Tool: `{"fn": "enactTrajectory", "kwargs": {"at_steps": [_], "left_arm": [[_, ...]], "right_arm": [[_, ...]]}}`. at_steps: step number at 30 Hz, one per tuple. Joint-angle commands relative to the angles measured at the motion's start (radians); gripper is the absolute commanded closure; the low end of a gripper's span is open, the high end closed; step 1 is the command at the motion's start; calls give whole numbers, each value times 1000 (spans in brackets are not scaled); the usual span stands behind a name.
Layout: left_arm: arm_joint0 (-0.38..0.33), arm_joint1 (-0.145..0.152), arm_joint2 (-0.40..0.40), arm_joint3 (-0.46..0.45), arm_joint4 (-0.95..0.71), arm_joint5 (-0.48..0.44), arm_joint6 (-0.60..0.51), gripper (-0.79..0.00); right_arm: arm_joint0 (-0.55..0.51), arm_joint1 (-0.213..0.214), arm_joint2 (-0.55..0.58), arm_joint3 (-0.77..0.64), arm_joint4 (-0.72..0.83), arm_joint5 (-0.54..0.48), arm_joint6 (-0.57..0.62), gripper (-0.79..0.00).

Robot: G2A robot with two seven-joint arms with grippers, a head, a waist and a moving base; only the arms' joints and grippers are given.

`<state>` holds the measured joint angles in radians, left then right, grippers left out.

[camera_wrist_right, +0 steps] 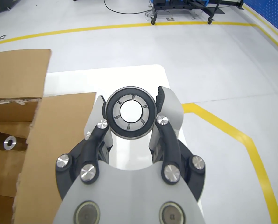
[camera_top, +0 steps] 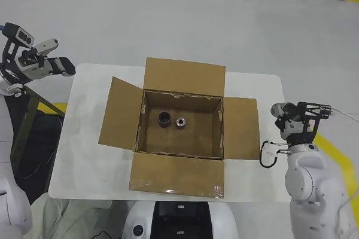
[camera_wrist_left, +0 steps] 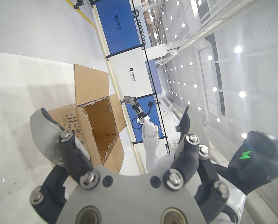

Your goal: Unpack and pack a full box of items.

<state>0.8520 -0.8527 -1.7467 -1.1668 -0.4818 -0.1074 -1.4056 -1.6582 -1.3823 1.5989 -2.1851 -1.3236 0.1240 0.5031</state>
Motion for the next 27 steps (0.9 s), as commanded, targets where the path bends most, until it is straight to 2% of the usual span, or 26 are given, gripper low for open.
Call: {"fn": "enactTrajectory", "kwargs": {"at_steps": [1,9,27], "left_arm": [[0,0,0,0,0,0,0,-785],[0,0,0,0,0,0,0,-785],[0,0,0,0,0,0,0,-785]], "right_arm": [[-5,0,-23,-35,-8,-14,-1,0],[-68,2,-140,-115,-46,-94,-33,0],[8,-2,-357,9,-132,-123,16,0]]}}
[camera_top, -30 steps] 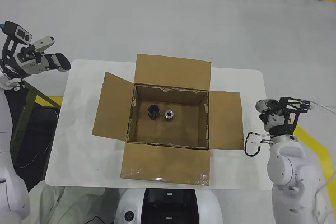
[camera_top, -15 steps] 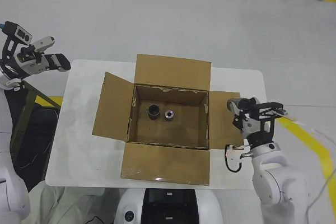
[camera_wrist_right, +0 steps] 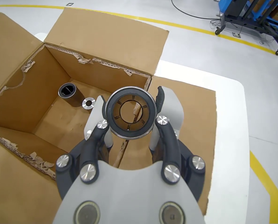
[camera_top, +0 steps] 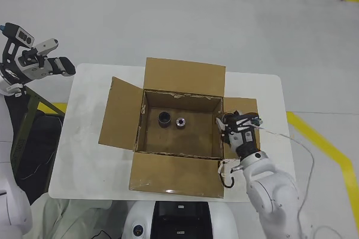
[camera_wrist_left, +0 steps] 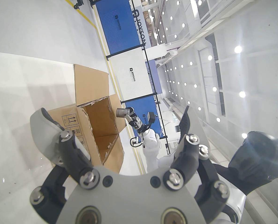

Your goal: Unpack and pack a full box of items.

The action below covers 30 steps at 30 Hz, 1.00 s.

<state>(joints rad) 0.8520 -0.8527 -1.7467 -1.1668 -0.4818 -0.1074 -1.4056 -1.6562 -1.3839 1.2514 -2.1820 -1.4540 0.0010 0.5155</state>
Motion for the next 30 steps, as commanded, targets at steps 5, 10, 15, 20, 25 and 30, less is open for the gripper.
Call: {"fn": "enactTrajectory", "kwargs": {"at_steps": [5,10,15,20,25,30], "left_arm": [[0,0,0,0,0,0,0,-785],[0,0,0,0,0,0,0,-785],[0,0,0,0,0,0,0,-785],[0,0,0,0,0,0,0,-785],[0,0,0,0,0,0,0,-785],[0,0,0,0,0,0,0,-785]], "right_arm": [[40,-4,-65,37,-10,-2,27,0],[91,-10,-111,72,-1,7,56,0],[160,-19,-153,125,12,21,101,0],[244,-31,-201,214,16,47,139,0],[324,-46,-240,305,31,91,180,0],[387,-60,-268,370,32,136,237,0]]}}
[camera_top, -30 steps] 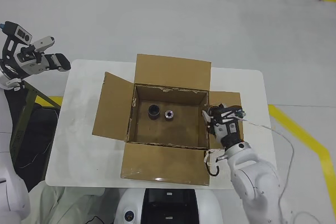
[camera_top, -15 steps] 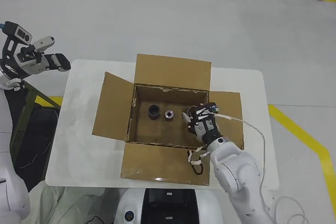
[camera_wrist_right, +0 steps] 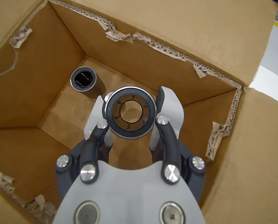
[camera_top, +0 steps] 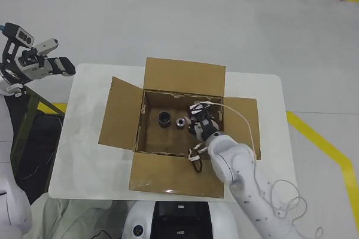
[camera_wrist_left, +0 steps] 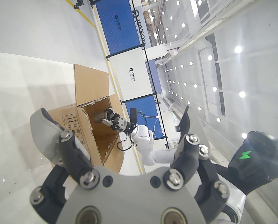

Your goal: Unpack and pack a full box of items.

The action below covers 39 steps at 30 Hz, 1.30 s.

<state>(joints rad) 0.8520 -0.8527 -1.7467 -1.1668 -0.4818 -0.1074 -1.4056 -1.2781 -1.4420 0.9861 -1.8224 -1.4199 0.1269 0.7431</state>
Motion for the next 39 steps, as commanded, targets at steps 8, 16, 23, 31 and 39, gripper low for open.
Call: {"fn": "enactTrajectory", "kwargs": {"at_steps": [8,16,23,31,39], "left_arm": [[0,0,0,0,0,0,0,-785],[0,0,0,0,0,0,0,-785],[0,0,0,0,0,0,0,-785],[0,0,0,0,0,0,0,-785],[0,0,0,0,0,0,0,-785]], "right_arm": [[43,-12,-7,94,-10,55,59,0],[70,-21,-17,160,-10,66,69,0],[85,-28,-24,189,-4,67,82,-6],[85,-33,-26,195,-14,66,103,-443],[44,-28,-2,111,-23,53,103,-656]]}}
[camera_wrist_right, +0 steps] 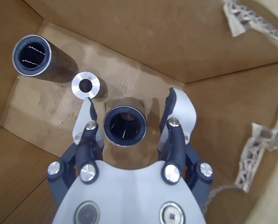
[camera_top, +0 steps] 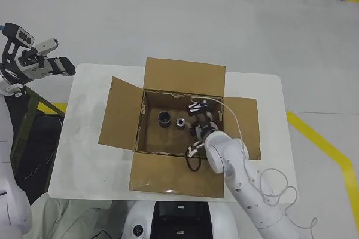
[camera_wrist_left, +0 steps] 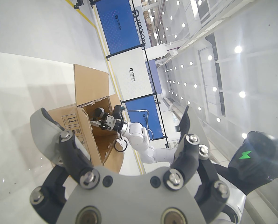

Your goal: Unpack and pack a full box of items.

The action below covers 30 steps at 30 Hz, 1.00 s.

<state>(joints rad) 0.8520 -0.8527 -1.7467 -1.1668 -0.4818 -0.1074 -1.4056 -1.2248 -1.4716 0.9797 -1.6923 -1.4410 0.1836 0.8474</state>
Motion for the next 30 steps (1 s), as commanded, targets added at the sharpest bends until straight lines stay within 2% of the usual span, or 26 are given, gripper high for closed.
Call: {"fn": "enactTrajectory", "kwargs": {"at_steps": [1,9,16,24,30], "left_arm": [[0,0,0,0,0,0,0,-785],[0,0,0,0,0,0,0,-785],[0,0,0,0,0,0,0,-785],[0,0,0,0,0,0,0,-785],[0,0,0,0,0,0,0,-785]], "right_arm": [[-19,3,11,-39,-2,-8,-4,-659],[-104,16,54,-197,30,-67,-24,-656],[-163,26,109,-304,135,-135,-35,-680],[-167,38,249,-325,460,-239,24,-683],[-205,53,331,-408,597,-296,65,-708]]}}
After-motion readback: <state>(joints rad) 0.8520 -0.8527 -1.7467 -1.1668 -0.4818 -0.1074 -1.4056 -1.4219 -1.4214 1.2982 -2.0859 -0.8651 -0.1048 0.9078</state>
